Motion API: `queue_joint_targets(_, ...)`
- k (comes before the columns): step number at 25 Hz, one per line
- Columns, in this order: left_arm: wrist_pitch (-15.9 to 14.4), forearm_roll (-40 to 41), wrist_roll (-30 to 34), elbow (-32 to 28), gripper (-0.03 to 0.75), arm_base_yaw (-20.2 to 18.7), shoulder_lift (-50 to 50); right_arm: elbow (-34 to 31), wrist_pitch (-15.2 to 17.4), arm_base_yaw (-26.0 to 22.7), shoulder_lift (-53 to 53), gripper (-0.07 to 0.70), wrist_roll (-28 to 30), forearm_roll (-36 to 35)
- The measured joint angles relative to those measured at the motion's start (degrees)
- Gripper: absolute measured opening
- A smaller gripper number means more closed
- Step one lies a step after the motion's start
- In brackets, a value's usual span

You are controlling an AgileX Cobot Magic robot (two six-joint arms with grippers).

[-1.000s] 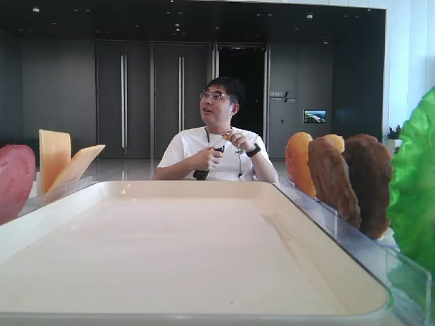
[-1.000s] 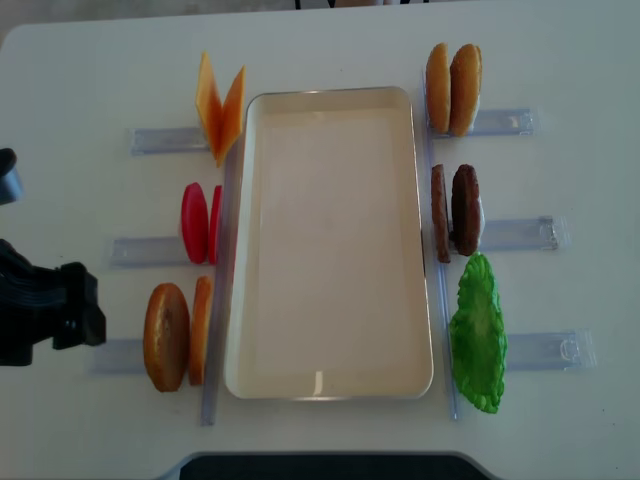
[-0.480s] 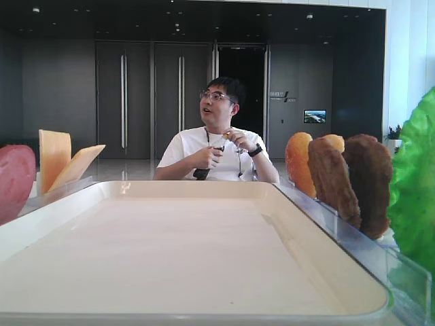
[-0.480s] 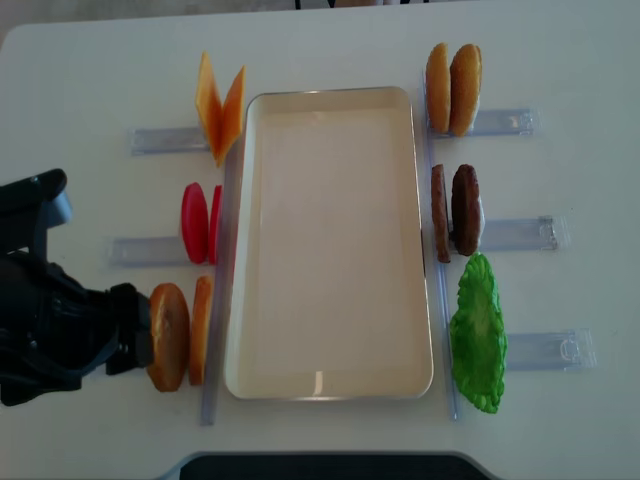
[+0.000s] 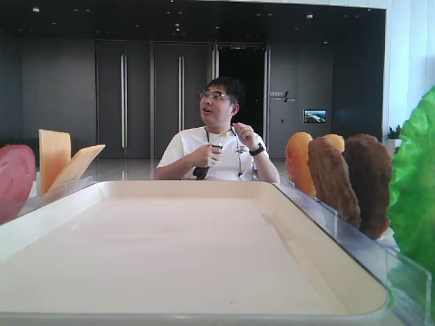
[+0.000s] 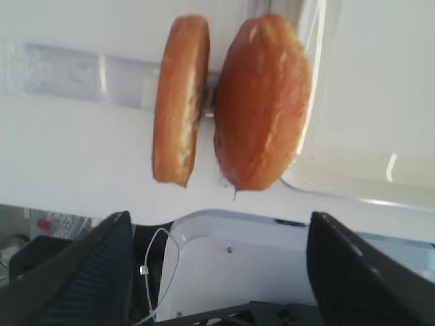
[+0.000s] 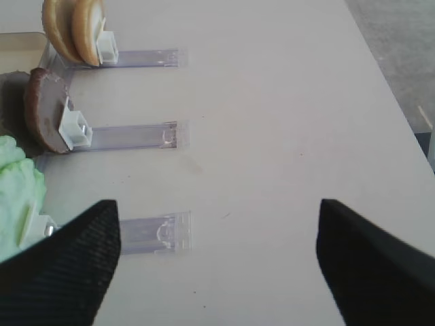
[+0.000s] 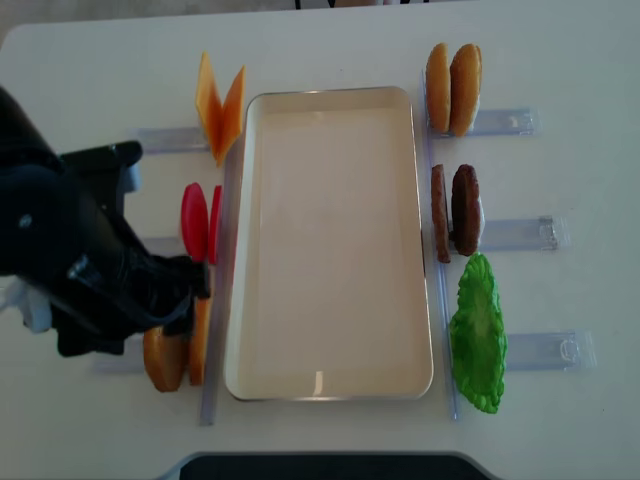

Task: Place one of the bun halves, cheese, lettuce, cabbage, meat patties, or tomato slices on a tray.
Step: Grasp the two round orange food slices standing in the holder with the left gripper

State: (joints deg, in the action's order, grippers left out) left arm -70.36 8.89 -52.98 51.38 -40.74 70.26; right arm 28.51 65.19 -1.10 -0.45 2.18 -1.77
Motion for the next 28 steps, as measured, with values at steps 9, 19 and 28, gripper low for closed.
queue_joint_targets(9, 0.58, 1.43, 0.21, 4.28, 0.601, -0.05, 9.74, 0.00, 0.00, 0.00, 0.00, 0.589, 0.00, 0.00)
queue_joint_targets(19, 0.88, 1.27, 0.90, 4.58, 0.601, -0.05, 12.37, 0.00, 0.00, 0.00, 0.00, 0.589, 0.00, 0.00)
queue_joint_targets(28, 3.30, 0.65, 2.64, 4.58, 0.601, -0.05, 15.39, 0.00, 0.00, 0.00, 0.00, 0.589, 0.00, 0.00)
